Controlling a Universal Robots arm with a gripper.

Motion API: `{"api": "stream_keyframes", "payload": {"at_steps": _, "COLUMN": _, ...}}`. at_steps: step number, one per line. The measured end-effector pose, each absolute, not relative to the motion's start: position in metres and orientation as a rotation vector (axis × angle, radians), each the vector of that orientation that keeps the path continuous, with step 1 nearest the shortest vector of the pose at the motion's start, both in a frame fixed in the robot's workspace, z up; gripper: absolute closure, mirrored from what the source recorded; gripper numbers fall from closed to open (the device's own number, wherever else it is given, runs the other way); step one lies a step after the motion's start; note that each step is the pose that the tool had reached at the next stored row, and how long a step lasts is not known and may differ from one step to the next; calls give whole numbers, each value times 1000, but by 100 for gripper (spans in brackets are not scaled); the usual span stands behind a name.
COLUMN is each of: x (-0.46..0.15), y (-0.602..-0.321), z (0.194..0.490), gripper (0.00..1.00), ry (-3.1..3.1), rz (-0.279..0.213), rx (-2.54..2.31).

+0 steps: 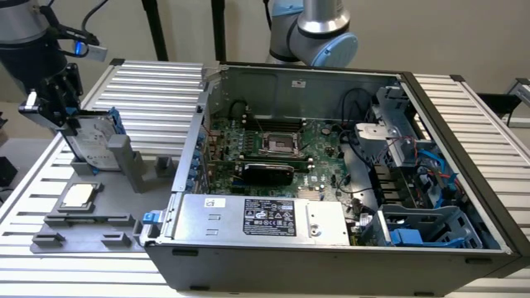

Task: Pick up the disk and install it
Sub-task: 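Pick up the disk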

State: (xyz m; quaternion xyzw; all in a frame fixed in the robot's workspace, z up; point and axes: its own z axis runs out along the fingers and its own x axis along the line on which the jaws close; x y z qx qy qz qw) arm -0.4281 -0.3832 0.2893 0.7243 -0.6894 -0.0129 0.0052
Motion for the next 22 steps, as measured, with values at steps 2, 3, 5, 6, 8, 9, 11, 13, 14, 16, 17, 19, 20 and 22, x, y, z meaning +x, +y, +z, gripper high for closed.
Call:
{"api": "stream_keyframes", "payload": {"at_steps": 2, "x": -429, "y": -383, "z": 289, "gripper": 55, "ry": -2162, "rz": -40, "rx": 2265}}
{"api": "stream_keyframes", "payload": {"at_steps": 3, "x": -429, "y": -383, "z": 289, "gripper": 55, "ry": -2164, "rz": -41, "rx": 2263}}
{"api": "stream_keyframes", "payload": {"at_steps": 5, "x": -429, "y": -383, "z": 289, "gripper": 55, "ry": -2168, "rz": -41, "rx": 2258}}
{"api": "stream_keyframes", "payload": {"at_steps": 6, "x": -429, "y": -383, "z": 289, "gripper": 55, "ry": -2171, "rz": -41, "rx": 2256}}
{"api": "stream_keyframes", "payload": {"at_steps": 8, "x": -429, "y": -383, "z": 289, "gripper": 57, "ry": -2175, "rz": -41, "rx": 2252}}
{"api": "stream_keyframes", "payload": {"at_steps": 9, "x": -429, "y": -383, "z": 289, "gripper": 57, "ry": -2177, "rz": -41, "rx": 2250}}
{"api": "stream_keyframes", "payload": {"at_steps": 11, "x": -429, "y": -383, "z": 289, "gripper": 64, "ry": -2179, "rz": -41, "rx": 2248}}
{"api": "stream_keyframes", "payload": {"at_steps": 13, "x": -429, "y": -383, "z": 289, "gripper": 67, "ry": -2181, "rz": -41, "rx": 2247}}
{"api": "stream_keyframes", "payload": {"at_steps": 14, "x": -429, "y": -384, "z": 289, "gripper": 67, "ry": -2182, "rz": -41, "rx": 2246}}
{"api": "stream_keyframes", "payload": {"at_steps": 16, "x": -429, "y": -384, "z": 289, "gripper": 67, "ry": -2184, "rz": -41, "rx": 2244}}
{"api": "stream_keyframes", "payload": {"at_steps": 17, "x": -429, "y": -385, "z": 289, "gripper": 67, "ry": -2186, "rz": -41, "rx": 2242}}
{"api": "stream_keyframes", "payload": {"at_steps": 19, "x": -429, "y": -387, "z": 289, "gripper": 67, "ry": -2190, "rz": -41, "rx": 2238}}
{"api": "stream_keyframes", "payload": {"at_steps": 20, "x": -429, "y": -388, "z": 289, "gripper": 67, "ry": -2193, "rz": -41, "rx": 2235}}
{"api": "stream_keyframes", "payload": {"at_steps": 22, "x": -429, "y": -389, "z": 289, "gripper": 67, "ry": -2198, "rz": -41, "rx": 2230}}
